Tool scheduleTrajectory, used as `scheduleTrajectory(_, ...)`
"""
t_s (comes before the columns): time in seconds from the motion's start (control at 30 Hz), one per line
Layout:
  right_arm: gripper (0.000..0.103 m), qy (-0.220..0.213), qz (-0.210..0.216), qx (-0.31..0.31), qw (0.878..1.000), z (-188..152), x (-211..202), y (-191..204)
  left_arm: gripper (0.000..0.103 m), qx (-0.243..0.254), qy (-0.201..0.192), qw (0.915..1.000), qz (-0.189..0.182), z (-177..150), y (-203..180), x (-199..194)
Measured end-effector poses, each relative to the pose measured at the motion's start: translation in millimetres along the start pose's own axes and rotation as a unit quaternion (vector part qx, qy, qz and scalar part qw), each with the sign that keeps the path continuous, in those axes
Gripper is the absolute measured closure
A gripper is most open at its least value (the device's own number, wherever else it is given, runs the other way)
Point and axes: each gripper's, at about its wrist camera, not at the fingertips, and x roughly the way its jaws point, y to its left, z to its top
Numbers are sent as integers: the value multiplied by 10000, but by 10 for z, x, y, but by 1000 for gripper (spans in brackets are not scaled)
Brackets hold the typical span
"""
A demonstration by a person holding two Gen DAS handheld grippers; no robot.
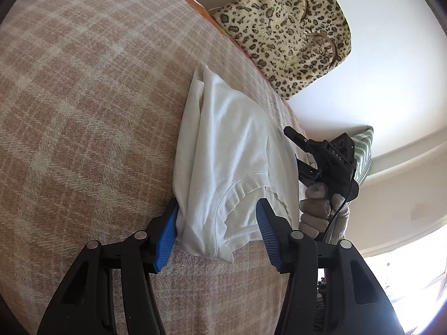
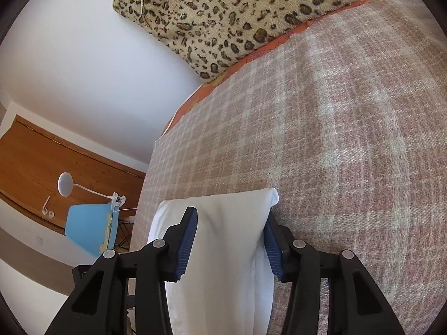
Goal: Fold small clothes
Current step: 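Move both tools to opposite sides of the folded shirt bundle, then close both tools on the sides of the folded shirt bundle, then lift and carry the folded shirt onto the clothes stack by the green pillow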
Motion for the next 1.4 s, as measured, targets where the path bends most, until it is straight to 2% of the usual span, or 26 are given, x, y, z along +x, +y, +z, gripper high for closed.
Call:
scheduleTrajectory(0.03,56,-5,-5,-21,10000,3,15,12,51,-11,-9,10000,11,7,-6,15)
scheduleTrajectory(0.13,68,27,-10,-1,10000,4,59,12,68,139,-42,9996,245,9,-36,58)
scheduleTrajectory(0.27,77,17,-76,24,10000,-1,78,-2,89,312,-56,9980,542,0,-47,91)
scheduleTrajectory(0.47,91,-54,-410,-158,9990,-24,77,98,92,1095,-216,9880,1065,-25,-259,113)
scheduleTrajectory(0.63,94,-139,-810,-596,9948,-38,44,321,93,1435,-311,9810,1269,-35,-375,119)
scheduleTrajectory(0.73,95,-216,-891,-780,9927,-46,19,432,93,1607,-376,9769,1355,-68,-422,124)
scheduleTrajectory(1.27,96,-456,-873,-1190,9880,-110,-163,797,94,2295,-713,9608,1384,-219,-811,27)
scheduleTrajectory(1.4,96,-539,-845,-1231,9873,-137,-271,864,94,2338,-692,9613,1286,-269,-852,68)
